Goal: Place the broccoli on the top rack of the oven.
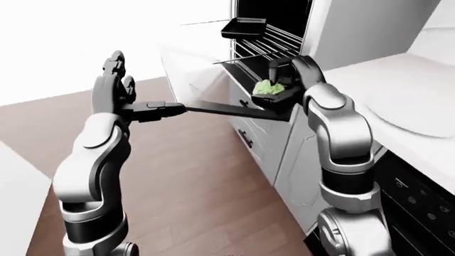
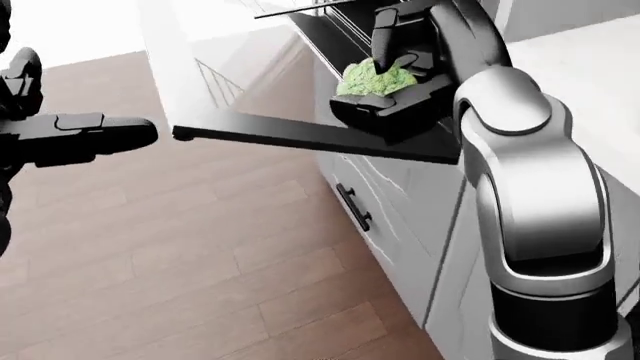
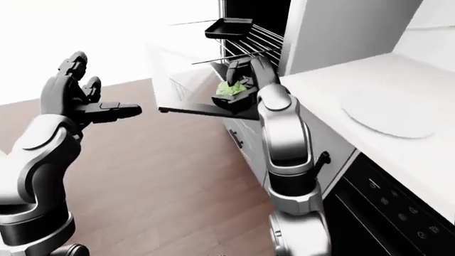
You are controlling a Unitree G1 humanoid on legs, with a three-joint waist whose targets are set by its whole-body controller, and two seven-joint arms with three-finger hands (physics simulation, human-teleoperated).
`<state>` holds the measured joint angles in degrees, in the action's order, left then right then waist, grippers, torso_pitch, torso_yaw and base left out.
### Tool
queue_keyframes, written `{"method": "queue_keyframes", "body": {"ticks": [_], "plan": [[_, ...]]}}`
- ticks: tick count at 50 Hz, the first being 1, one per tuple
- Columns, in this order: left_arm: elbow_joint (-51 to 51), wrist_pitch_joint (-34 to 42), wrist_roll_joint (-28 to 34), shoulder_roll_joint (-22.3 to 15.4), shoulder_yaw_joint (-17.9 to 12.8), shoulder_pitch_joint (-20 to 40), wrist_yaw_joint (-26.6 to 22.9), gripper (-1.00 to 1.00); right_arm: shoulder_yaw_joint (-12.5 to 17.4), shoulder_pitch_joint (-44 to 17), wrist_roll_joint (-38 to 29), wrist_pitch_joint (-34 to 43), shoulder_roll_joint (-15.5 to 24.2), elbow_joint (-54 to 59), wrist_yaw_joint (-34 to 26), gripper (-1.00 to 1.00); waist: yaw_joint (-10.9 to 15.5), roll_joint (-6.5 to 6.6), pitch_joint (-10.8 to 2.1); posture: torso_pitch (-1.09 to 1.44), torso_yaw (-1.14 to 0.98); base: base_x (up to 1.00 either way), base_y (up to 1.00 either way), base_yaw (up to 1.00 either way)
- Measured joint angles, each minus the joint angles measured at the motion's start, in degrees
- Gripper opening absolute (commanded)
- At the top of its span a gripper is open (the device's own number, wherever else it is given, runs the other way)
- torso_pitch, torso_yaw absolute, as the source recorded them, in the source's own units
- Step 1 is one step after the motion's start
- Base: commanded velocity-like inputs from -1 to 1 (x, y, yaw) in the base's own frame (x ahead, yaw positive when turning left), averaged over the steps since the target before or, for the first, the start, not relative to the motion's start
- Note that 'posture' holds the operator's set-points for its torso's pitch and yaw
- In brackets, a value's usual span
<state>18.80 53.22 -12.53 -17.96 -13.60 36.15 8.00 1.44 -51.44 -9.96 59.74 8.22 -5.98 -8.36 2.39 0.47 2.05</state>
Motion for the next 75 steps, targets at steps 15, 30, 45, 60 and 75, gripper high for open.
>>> {"method": "queue_keyframes", "body": {"ticks": [15,30,45,60,75], "plan": [[0.68,0.4,-0.55,0.75,1.04,-0.03,-0.55,1.0,1.45,1.02,-1.22,0.1,0.68,-0.2,0.71,-1.0,-1.64,-0.77,0.4,0.0,0.0,0.0,0.0,1.0],[0.14,0.24,0.26,0.18,0.02,0.03,-0.01,1.0,0.45,-0.27,0.51,-0.75,-0.17,0.69,0.71,-1.0,-2.39,0.62,2.2,0.0,0.0,0.0,0.0,0.39],[-1.37,0.08,0.27,-0.2,1.35,2.12,-0.79,1.0,2.96,-5.64,1.65,0.58,3.03,4.35,1.57,-1.0,-2.31,0.8,0.64,0.0,0.0,0.0,0.0,0.0],[-5.52,0.39,2.23,-2.81,0.29,9.09,-1.41,1.0,2.44,-11.07,4.46,0.72,4.9,6.04,1.84,-1.0,-1.99,-0.05,-0.41,0.0,0.0,0.07,0.0,0.0],[-7.68,0.59,1.72,-3.08,1.44,11.41,-1.97,1.0,4.15,-13.64,4.54,1.96,6.77,8.36,2.64,-1.0,-2.78,1.61,0.72,0.0,0.0,0.08,-0.01,0.0]]}}
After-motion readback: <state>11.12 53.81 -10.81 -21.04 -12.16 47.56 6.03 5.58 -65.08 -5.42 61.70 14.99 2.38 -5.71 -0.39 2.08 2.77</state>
